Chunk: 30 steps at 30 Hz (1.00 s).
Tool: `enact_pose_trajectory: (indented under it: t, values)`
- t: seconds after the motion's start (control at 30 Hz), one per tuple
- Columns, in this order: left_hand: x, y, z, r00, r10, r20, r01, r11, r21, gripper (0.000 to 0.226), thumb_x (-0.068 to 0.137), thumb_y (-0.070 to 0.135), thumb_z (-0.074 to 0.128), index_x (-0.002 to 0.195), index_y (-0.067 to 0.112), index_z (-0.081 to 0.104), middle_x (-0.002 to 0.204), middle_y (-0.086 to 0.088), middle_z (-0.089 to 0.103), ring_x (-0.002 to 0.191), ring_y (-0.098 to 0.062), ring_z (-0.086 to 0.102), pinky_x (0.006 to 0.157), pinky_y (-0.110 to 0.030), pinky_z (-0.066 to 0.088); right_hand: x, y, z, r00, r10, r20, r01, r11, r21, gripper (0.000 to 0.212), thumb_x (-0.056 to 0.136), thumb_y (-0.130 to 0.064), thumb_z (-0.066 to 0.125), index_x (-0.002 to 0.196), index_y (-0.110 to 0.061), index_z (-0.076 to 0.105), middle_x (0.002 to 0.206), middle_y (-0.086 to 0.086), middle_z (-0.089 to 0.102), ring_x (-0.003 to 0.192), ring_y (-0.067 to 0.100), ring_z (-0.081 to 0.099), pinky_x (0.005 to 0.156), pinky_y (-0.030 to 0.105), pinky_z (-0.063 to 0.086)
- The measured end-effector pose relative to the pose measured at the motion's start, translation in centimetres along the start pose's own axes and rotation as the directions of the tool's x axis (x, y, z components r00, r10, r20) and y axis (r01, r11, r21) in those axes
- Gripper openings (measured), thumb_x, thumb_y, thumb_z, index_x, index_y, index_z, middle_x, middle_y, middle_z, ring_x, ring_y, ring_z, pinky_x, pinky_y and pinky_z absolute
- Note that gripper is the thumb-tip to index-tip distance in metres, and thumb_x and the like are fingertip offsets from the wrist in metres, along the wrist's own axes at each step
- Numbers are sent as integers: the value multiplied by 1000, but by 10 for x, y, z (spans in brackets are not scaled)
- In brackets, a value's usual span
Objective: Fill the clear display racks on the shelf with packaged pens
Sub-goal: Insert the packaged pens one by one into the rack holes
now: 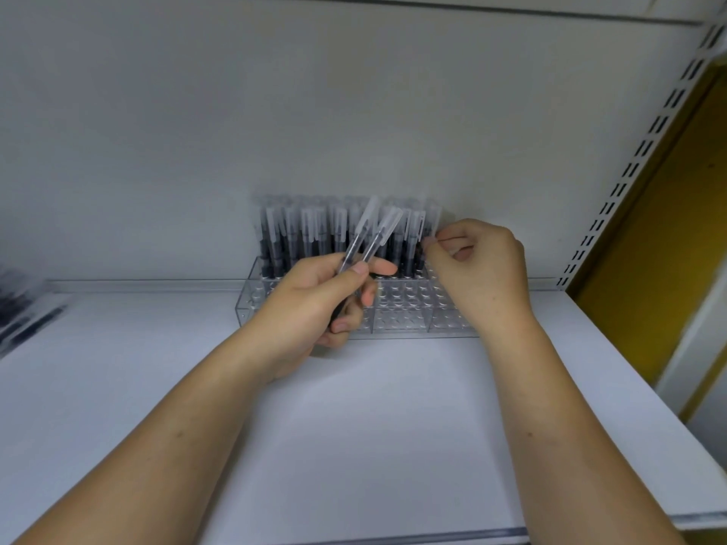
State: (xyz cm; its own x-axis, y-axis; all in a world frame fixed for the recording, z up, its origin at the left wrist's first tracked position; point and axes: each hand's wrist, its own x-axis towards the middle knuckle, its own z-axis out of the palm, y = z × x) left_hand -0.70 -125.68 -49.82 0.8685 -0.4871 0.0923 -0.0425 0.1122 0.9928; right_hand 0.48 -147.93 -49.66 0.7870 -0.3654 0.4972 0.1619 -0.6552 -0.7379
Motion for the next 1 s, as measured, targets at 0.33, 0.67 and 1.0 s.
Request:
enact_pose_trajectory:
  t: [0.33,0.67,1.0]
  values:
    - [1,0,2,999,35,-1,-35,999,-8,28,110,14,45,122,-2,66,76,0,54,58,-13,36,47,-25,25,-16,-32,-6,951,-130,281,-24,874,485,11,98,-13,70,89,-18,74,74,-1,75,55,12,60,57,23,48]
    - [1,-3,0,993,91,75,-100,987,127,32,103,31,54,95,4,69,78,-23,49,64,-23,39,56,-33,32,-21,-36,-4,901,-140,411,-157,777,609,8,95,-6,70,97,-12,74,81,-3,77,74,8,72,60,15,49]
    - [-1,0,-4,993,118,1,-117,991,60,26,109,21,48,119,11,70,79,-5,56,48,-15,31,48,-24,22,-4,-25,-9,999,-31,44,-14,637,771,11,103,-14,60,106,-11,70,83,3,74,74,18,68,62,29,48]
